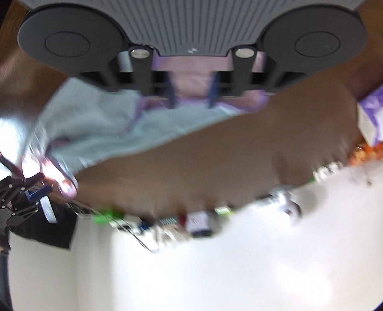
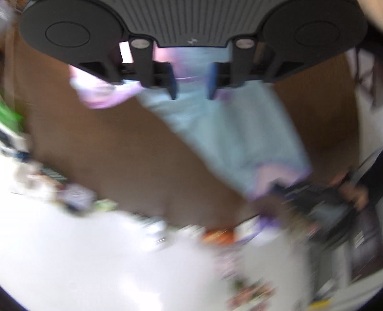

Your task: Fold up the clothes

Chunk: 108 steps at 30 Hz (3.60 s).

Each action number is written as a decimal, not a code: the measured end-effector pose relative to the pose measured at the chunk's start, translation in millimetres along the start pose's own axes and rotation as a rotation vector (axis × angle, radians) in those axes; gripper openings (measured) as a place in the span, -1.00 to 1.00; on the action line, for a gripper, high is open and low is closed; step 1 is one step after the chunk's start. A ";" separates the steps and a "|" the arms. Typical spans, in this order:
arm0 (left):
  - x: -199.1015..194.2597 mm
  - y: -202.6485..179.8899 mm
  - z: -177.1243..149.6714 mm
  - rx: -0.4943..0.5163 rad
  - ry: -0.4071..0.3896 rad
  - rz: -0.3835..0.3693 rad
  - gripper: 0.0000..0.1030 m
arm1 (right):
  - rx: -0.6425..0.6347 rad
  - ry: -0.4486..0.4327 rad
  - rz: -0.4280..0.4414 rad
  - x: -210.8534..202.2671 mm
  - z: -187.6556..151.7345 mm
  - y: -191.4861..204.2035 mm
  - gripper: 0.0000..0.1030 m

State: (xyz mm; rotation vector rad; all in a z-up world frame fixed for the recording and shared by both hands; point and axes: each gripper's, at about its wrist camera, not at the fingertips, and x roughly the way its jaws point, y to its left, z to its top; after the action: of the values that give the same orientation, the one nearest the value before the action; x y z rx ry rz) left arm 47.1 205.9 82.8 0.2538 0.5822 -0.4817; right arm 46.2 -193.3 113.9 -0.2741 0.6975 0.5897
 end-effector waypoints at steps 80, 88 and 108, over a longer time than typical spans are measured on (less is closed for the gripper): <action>60.5 -65.3 8.3 0.163 -0.021 -0.193 -0.90 | -0.116 -0.079 0.028 42.2 -60.3 75.4 -0.71; 38.7 -65.6 13.0 0.245 -0.025 -0.117 -0.91 | -0.093 -0.091 0.031 46.1 -59.0 75.0 -0.71; 64.8 -58.6 16.2 0.300 0.063 -0.138 -0.79 | -0.113 -0.100 0.013 46.1 -60.2 80.4 -0.69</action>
State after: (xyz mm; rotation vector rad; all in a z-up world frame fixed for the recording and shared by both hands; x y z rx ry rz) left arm 72.4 126.2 52.7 0.5182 0.5902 -0.6972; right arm -4.6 -135.1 34.9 -0.3433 0.5704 0.6520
